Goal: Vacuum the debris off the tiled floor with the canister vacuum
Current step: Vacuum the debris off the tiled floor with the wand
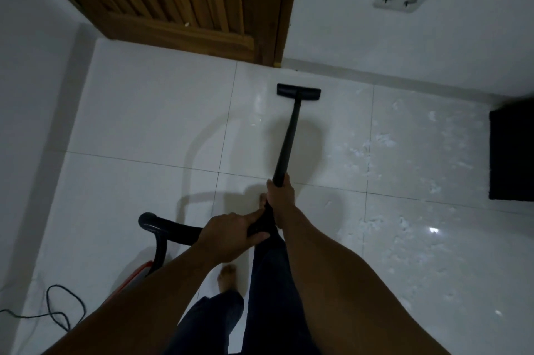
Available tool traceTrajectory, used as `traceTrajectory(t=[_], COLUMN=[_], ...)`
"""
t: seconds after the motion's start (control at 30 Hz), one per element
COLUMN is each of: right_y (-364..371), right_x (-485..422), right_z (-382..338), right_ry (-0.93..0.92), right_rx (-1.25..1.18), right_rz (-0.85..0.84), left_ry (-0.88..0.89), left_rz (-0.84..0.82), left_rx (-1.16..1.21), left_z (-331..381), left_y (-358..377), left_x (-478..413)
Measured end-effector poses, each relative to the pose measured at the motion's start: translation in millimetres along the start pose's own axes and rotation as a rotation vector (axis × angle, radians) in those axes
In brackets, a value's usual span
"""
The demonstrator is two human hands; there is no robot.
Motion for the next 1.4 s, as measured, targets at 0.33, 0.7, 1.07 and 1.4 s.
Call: traceTrajectory(t=[0.33, 0.7, 1.07, 1.4], right_y=[32, 28, 19, 46], right_x=[107, 197, 292, 381], right_z=[125, 254, 455, 596], right_ry=[-0.088, -0.06, -0.015, 0.048], right_rx=[-0.038, -0.095, -0.052, -0.114], right_rz=[0.146, 0.109, -0.036, -0.024], left_ry=[0.051, 0.142, 0.213, 0.25], left_rz=[-0.03, 0.033, 0.002, -0.034], left_rx=[-0.069, -0.056, -0.11, -0.158], left_z=[-15, -10, 2, -4], left_y=[81, 186, 361, 445], left_x=[140, 256, 390, 508])
Point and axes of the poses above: each hand's wrist, its own x-axis away from the middle knuckle, its own y-axis out of the palm, z = x × y, the point moved 1 cm from there along -x, towards the middle knuckle, and after that the axes turned 12 degrees about x, right-handed, at the moved point
